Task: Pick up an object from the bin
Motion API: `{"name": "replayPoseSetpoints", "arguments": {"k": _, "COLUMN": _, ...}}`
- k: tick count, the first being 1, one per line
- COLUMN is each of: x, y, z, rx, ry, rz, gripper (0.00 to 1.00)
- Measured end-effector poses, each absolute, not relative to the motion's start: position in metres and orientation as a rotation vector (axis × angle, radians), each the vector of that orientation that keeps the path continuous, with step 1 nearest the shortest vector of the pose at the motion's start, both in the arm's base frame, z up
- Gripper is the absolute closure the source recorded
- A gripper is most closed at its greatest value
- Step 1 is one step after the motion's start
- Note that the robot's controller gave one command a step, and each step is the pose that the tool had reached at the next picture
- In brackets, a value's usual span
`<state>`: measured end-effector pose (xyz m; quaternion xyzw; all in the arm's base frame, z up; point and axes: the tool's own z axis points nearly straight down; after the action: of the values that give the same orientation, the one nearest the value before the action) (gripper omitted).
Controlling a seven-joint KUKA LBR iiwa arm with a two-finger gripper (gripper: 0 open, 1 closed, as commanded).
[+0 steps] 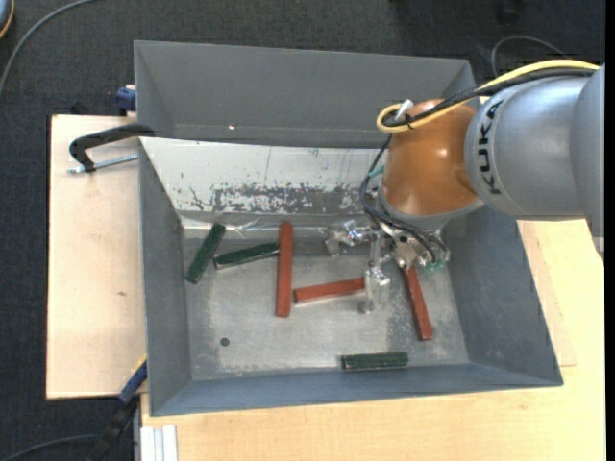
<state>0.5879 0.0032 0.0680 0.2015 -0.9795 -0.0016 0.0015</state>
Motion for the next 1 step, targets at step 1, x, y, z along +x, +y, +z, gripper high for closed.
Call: {"name": "replayPoseSetpoints", "arguments": {"k": 1, "x": 0.5741, "y": 0.0401, "z": 0.1032, "rx": 0.604, "ry": -3.087, "rz": -0.005, "gripper": 0.00}}
